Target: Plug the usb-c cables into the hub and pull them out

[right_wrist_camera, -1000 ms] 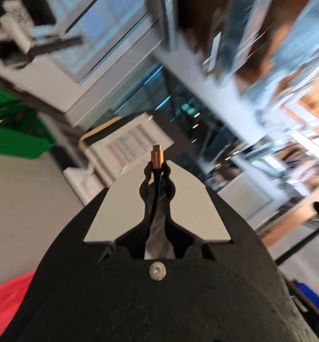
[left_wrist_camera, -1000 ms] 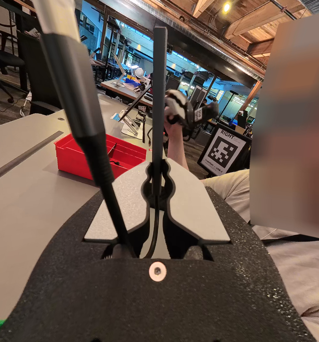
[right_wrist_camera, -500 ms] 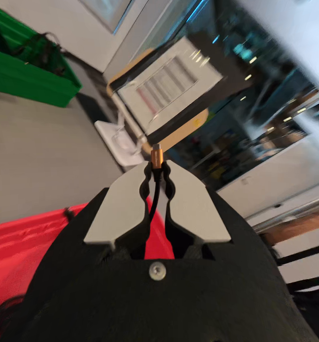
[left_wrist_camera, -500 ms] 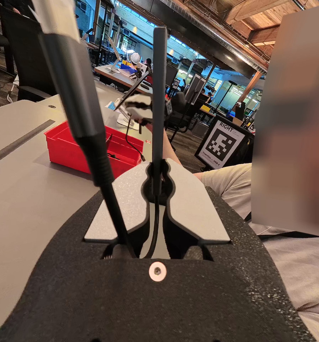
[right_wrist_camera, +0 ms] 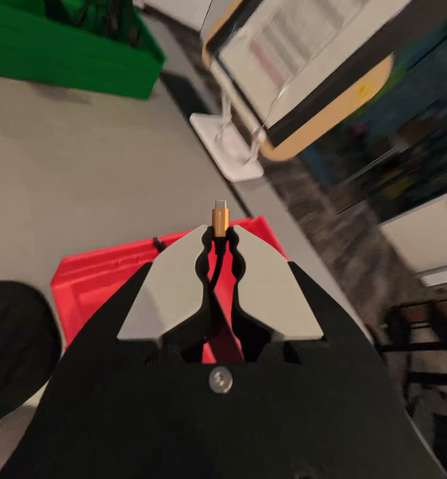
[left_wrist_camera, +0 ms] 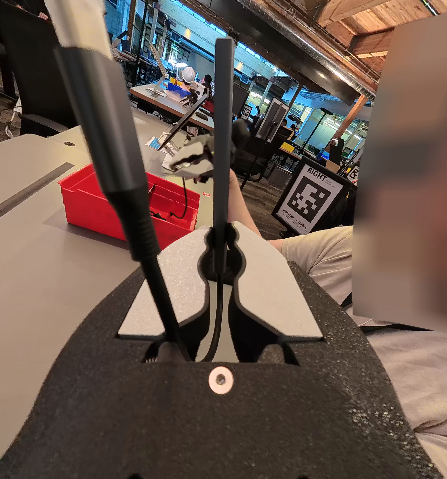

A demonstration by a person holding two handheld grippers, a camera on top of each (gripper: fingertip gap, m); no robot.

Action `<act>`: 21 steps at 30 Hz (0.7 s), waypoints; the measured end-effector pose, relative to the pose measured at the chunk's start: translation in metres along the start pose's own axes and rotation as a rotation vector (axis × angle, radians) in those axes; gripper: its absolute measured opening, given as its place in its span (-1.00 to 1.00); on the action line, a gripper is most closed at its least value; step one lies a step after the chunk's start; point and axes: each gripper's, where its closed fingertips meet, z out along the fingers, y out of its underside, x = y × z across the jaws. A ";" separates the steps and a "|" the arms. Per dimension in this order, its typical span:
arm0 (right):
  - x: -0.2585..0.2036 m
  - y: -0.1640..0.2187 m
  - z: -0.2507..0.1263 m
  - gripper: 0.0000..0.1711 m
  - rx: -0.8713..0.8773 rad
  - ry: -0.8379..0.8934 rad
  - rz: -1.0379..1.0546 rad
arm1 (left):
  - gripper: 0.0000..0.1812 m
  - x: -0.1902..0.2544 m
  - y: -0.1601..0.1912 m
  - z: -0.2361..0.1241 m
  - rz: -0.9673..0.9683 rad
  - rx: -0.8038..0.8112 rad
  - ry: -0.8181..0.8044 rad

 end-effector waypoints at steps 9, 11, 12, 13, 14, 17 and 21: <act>-0.042 0.112 0.061 -0.82 -0.412 -0.309 0.284 | -0.90 -0.001 0.004 0.007 -0.013 -0.029 0.006; -0.045 0.102 0.067 -0.79 -0.316 -0.349 0.320 | -0.90 -0.001 0.006 0.009 -0.018 -0.036 0.009; -0.043 0.091 0.068 -0.77 -0.247 -0.343 0.325 | -0.90 -0.002 0.006 0.010 -0.022 -0.041 0.010; -0.039 0.082 0.066 -0.76 -0.202 -0.320 0.323 | -0.90 -0.002 0.007 0.011 -0.026 -0.044 0.011; -0.036 0.076 0.061 -0.68 -0.184 -0.307 0.321 | -0.90 -0.002 0.007 0.011 -0.029 -0.047 0.013; -0.026 0.071 0.044 -0.64 -0.210 -0.238 0.314 | -0.90 -0.003 0.009 0.014 -0.034 -0.054 0.018; -0.001 0.042 0.027 -0.65 -0.134 -0.063 0.189 | -0.90 -0.003 0.009 0.019 -0.040 -0.058 0.025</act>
